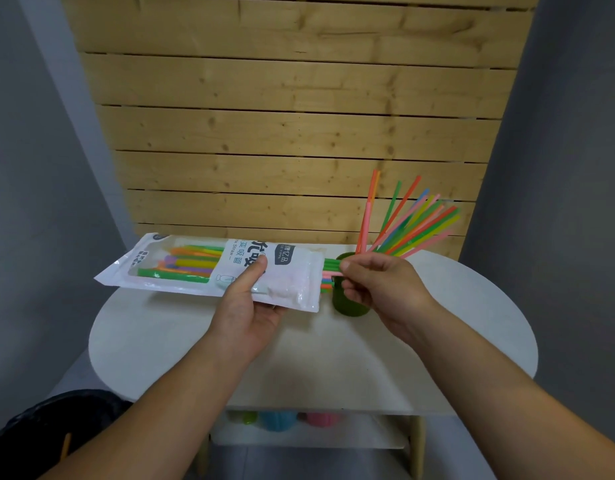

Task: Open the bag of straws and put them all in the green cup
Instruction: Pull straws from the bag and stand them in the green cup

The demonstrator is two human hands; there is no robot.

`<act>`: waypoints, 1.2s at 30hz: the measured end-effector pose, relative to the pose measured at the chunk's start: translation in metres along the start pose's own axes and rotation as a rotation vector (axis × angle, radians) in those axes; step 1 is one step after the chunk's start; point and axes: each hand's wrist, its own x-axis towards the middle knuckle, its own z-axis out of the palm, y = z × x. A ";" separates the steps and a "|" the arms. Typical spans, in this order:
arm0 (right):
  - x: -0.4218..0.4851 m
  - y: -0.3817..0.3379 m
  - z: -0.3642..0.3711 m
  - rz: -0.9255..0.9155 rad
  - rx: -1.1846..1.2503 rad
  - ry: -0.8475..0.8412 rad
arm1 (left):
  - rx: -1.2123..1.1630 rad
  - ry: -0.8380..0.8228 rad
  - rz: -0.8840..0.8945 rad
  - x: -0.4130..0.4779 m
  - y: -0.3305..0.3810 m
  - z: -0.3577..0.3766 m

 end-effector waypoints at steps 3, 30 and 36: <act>0.000 -0.004 -0.010 0.000 0.039 0.006 | -0.038 0.021 0.002 0.002 0.004 -0.001; 0.004 0.019 0.039 -0.050 0.296 0.044 | -0.101 0.023 -0.007 0.001 0.007 0.001; 0.003 0.008 0.032 -0.116 0.387 0.122 | -0.112 0.069 -0.010 0.005 0.009 -0.003</act>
